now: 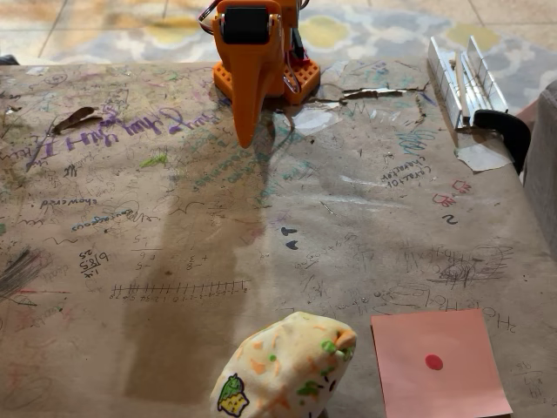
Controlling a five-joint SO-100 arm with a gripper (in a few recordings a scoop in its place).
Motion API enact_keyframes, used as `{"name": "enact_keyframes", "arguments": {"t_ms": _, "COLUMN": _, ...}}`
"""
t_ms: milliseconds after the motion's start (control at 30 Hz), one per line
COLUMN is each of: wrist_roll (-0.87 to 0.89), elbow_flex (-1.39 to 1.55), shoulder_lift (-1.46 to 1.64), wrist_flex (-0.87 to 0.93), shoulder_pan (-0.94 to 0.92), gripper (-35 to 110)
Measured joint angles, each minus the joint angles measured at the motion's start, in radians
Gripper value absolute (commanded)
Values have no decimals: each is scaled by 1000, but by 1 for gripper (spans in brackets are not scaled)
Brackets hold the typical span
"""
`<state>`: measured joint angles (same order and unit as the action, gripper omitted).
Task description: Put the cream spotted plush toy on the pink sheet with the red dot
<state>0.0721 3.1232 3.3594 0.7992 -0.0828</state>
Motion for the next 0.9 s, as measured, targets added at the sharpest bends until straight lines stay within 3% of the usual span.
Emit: {"name": "enact_keyframes", "arguments": {"t_ms": 900, "wrist_roll": -15, "elbow_flex": 0, "shoulder_lift": 0, "wrist_flex": 0, "shoulder_pan": 9, "gripper": 0}}
